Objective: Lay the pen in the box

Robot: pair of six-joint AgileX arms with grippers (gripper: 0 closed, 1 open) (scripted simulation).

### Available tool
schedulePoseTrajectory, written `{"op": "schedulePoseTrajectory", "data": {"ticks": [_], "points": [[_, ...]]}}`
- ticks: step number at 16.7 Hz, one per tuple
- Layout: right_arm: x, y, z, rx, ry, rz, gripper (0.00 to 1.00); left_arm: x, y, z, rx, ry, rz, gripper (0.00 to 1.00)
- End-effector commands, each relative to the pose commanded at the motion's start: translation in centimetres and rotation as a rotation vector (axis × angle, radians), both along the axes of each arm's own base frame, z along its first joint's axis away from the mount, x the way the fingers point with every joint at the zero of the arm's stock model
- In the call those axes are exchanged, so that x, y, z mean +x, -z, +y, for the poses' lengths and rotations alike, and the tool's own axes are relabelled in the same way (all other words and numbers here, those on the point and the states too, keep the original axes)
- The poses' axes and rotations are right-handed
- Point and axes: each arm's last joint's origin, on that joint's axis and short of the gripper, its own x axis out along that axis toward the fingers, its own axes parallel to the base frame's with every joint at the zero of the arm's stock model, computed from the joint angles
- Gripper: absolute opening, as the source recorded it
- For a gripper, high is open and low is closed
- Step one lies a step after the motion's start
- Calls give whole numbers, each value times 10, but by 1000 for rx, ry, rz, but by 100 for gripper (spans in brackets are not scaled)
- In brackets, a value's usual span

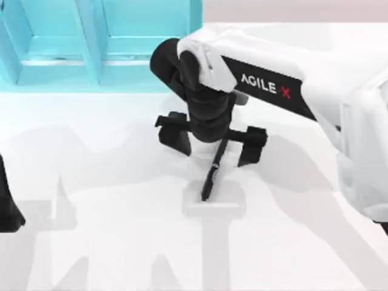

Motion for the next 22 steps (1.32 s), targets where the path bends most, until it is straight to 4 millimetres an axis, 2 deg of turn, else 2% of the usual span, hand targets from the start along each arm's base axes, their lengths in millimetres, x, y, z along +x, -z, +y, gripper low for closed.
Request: {"op": "schedulePoseTrajectory", "data": {"ticks": [5, 18, 22], "points": [[0, 3, -1, 0, 0, 0, 100, 0, 0, 0, 0, 0, 0, 100], [0, 3, -1, 0, 0, 0, 2, 0, 0, 0, 0, 0, 0, 100], [0, 3, -1, 0, 0, 0, 0, 0, 0, 0, 0, 0, 0, 100]]}}
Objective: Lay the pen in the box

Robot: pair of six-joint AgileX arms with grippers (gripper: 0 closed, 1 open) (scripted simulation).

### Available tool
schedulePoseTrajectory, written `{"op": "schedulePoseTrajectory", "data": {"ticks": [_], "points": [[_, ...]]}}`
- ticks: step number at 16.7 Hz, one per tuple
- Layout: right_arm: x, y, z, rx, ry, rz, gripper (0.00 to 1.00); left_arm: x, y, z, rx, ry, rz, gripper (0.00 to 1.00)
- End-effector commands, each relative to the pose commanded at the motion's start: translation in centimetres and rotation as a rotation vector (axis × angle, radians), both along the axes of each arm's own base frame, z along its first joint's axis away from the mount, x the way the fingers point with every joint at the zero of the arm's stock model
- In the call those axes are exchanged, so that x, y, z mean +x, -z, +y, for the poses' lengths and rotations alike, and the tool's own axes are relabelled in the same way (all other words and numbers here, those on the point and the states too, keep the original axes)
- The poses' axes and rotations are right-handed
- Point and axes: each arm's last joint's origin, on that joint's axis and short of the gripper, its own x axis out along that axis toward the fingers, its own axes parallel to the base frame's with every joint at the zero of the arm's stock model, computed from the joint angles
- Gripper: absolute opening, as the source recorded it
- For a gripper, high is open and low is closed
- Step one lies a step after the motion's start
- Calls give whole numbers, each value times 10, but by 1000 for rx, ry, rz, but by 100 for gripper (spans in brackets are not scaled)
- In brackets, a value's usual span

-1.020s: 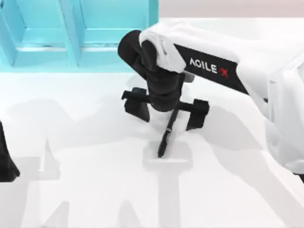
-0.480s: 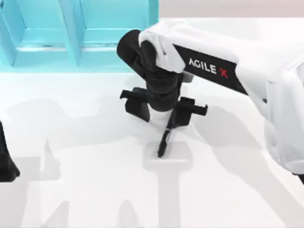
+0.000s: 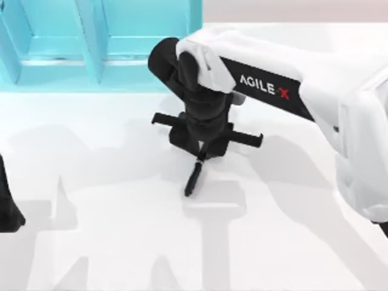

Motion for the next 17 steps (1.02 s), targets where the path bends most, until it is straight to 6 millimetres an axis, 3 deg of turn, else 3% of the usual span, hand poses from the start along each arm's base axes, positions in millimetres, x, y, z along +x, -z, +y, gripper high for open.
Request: {"op": "schedulePoseTrajectory", "data": {"ticks": [4, 5, 10, 17], "points": [[0, 0, 0, 0, 0, 0, 0, 0, 0, 0, 0, 0, 0, 100], [-1, -28, 9, 76, 9, -50, 0, 0, 0, 0, 0, 0, 0, 100], [-1, -39, 16, 54, -3, -26, 0, 0, 0, 0, 0, 0, 0, 100], [2, -112, 15, 78, 5, -53, 0, 0, 0, 0, 0, 0, 0, 100]]}}
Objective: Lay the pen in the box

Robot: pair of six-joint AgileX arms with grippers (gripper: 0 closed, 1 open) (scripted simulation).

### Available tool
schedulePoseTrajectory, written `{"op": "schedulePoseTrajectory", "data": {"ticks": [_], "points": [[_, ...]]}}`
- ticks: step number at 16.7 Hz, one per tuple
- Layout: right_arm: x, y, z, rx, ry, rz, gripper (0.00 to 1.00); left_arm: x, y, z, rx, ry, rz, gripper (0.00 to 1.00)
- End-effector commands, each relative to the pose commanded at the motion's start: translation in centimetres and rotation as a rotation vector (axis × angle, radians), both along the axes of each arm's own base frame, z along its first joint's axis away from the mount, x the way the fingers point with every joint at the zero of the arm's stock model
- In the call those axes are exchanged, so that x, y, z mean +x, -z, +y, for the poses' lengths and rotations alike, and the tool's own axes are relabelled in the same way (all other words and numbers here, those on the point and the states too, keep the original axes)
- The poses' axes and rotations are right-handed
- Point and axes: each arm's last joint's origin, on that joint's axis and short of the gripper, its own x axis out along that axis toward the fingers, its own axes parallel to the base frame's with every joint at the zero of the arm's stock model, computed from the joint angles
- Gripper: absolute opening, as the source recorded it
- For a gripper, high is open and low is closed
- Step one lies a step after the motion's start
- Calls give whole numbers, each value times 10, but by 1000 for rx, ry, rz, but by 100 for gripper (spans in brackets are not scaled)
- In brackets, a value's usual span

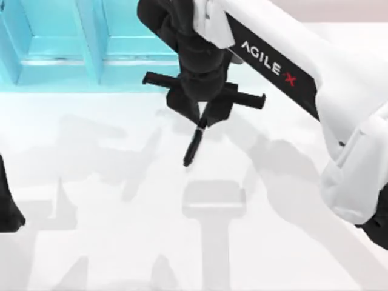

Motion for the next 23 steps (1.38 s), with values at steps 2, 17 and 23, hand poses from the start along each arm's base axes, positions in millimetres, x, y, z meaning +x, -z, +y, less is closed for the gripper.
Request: {"op": "schedulePoseTrajectory", "data": {"ticks": [2, 17, 23], "points": [[-2, -12, -4, -1, 3, 2, 0, 0, 0, 0, 0, 0, 0, 100], [72, -37, -217, -45, 496, 19, 0, 0, 0, 0, 0, 0, 0, 100], [20, -44, -449, -69, 1036, 76, 0, 0, 0, 0, 0, 0, 0, 100]]}}
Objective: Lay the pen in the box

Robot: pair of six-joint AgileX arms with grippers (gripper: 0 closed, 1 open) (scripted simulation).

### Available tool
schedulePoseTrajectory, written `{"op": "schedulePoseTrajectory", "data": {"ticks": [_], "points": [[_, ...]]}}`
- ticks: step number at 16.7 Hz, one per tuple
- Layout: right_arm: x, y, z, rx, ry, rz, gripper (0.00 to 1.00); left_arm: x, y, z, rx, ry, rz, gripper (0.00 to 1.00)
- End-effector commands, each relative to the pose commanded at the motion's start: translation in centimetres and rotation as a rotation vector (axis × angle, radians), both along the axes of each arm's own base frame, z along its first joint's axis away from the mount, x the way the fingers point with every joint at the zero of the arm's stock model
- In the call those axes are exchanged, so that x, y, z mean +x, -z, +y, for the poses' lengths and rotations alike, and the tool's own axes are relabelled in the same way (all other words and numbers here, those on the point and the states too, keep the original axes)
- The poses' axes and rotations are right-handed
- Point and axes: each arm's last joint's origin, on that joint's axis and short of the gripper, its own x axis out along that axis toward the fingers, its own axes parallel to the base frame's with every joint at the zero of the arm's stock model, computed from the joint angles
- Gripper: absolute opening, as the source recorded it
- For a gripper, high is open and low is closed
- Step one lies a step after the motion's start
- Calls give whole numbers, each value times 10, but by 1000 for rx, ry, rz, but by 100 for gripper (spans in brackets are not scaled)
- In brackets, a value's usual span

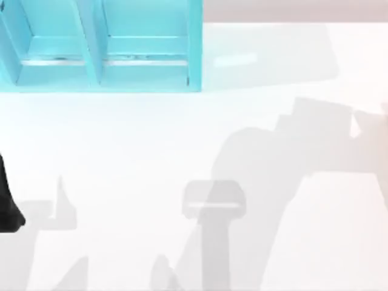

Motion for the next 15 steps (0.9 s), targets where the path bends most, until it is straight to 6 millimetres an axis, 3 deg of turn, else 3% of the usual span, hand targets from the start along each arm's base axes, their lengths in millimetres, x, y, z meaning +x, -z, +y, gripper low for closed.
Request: {"op": "schedulePoseTrajectory", "data": {"ticks": [2, 5, 12, 15], "points": [[-31, 1, -40, 1, 117, 20, 0, 0, 0, 0, 0, 0, 0, 100], [-60, 1, -68, 0, 211, 30, 0, 0, 0, 0, 0, 0, 0, 100], [-63, 4, -69, -2, 222, 27, 0, 0, 0, 0, 0, 0, 0, 100], [-65, 16, -62, -14, 227, 2, 0, 0, 0, 0, 0, 0, 0, 100]]}}
